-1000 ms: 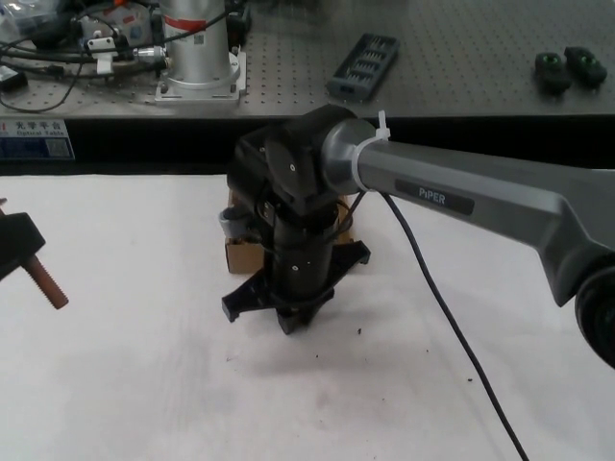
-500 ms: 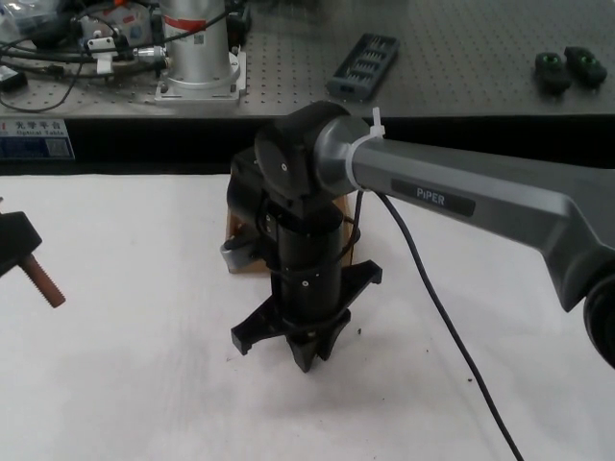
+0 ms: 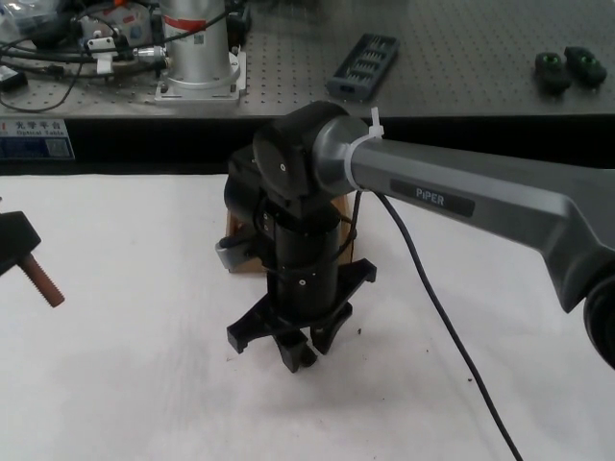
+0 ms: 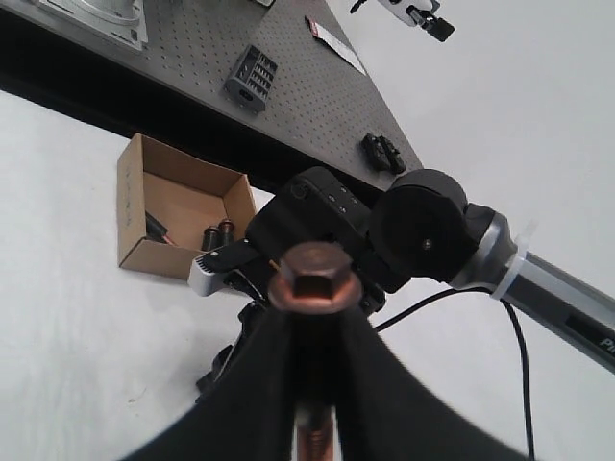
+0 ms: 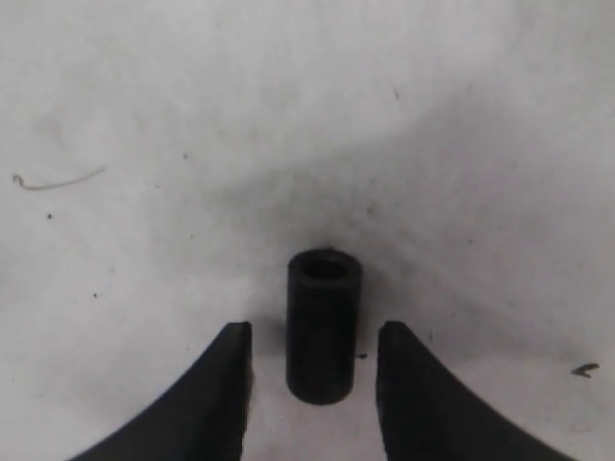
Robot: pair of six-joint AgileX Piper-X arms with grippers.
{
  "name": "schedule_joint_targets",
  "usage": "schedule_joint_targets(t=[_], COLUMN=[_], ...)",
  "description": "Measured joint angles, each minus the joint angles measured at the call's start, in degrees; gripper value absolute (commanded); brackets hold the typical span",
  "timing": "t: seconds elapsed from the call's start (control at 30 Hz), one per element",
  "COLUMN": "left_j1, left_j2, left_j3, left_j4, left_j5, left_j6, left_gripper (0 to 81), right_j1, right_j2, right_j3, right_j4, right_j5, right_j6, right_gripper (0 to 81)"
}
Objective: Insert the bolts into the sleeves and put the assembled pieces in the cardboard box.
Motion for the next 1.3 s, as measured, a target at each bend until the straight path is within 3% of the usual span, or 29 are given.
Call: schedule_joint_targets(t=[0.63,0.73,0.87,1.07,1.13,1.3], left_j1=[0.0,0.0,0.0,0.0,0.1,0.1], left_j2=[0.0,0.0,0.0,0.0,1.3,5.4], left_j3=[0.0,0.0,0.0,0.2,2.8,6.3], left_j4=[0.0,0.0,0.0,-0.1,-5.5,-15.7], left_j5=[0.0,0.0,0.0,-1.4,-5.9,-3.9], left_j6=[0.0,0.0,0.0,1.5,4.0,3.0], left_gripper=[0.6,0.6,0.6,0.6,0.6,0.6], right_j1=[0.0,0.0,0.0,-1.4,-2.9,-5.8], right_j2=[-0.3,-0.7,-1.1,-2.6,-6.2,-16.0], right_j3=[3.0,3.6,4.4,5.3,7.7,16.8], right_j4=[-6.5,-6.8,-7.2,-8.0,-9.6,-18.6], right_j5=[1.7,2.1,3.3,1.1,0.1,-4.9], right_j6=[-0.8,-0.8,-0.8,-2.5,-4.1,-7.1], right_gripper=[30.9,22.8,1.5,3.5,3.5,3.5])
